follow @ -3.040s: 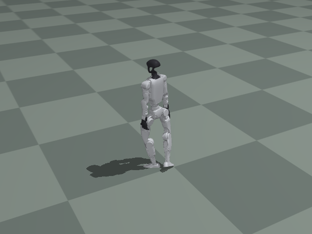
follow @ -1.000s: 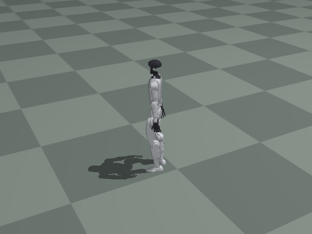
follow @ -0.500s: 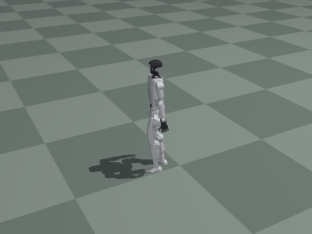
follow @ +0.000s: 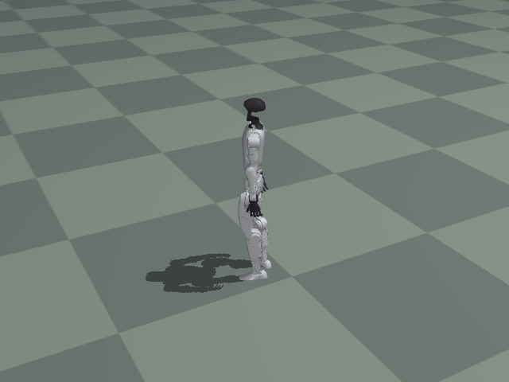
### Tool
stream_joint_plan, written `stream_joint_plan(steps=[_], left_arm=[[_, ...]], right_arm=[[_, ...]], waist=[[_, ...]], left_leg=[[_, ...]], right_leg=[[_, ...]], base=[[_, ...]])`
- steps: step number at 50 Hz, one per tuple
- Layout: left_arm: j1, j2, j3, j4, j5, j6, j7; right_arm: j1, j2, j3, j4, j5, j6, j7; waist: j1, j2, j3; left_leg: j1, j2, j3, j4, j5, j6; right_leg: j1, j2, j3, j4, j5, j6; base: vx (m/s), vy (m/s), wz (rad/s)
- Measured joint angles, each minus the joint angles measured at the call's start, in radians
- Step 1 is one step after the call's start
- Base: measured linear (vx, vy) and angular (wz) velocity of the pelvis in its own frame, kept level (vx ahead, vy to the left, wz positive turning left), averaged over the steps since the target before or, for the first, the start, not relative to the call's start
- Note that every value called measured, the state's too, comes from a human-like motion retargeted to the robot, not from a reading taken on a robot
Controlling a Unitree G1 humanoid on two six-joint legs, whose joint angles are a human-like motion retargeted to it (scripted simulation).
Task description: Upper body actions
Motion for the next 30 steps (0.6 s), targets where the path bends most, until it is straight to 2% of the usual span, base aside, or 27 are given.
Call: stream_joint_plan(steps=[9, 15, 30], left_arm=[[-0.031, -0.011, -0.034, -0.033, -0.005, -0.011, -0.04], [-0.05, -0.016, -0.049, -0.056, 0.035, 0.012, -0.082], [-0.001, -0.013, -0.012, -0.038, 0.034, 0.01, -0.085]], right_arm=[[-0.008, -0.003, -0.024, 0.001, 0.037, -0.005, 0.011], [-0.006, -0.008, -0.039, 0.025, 0.064, 0.006, 0.041], [-0.008, 0.015, -0.014, 0.019, 0.037, 0.019, 0.046]], waist=[[-0.106, 0.011, 0.003], [-0.151, 0.027, 0.012], [-0.178, 0.033, 0.0]], left_leg=[[0.027, 0.023, 0.092, -0.012, -0.015, -0.006], [0.041, 0.034, 0.126, -0.015, -0.021, -0.009], [0.047, 0.049, 0.184, -0.021, -0.03, -0.019]], right_leg=[[-0.036, 0.018, 0.072, 0.008, 0.02, -0.008], [-0.044, 0.029, 0.104, 0.012, 0.025, -0.012], [-0.08, 0.046, 0.161, 0.022, 0.033, -0.024]], base=[[-0.17, -0.21, -0.52], [-0.14, -0.07, -0.29], [-0.03, -0.01, -0.13]])
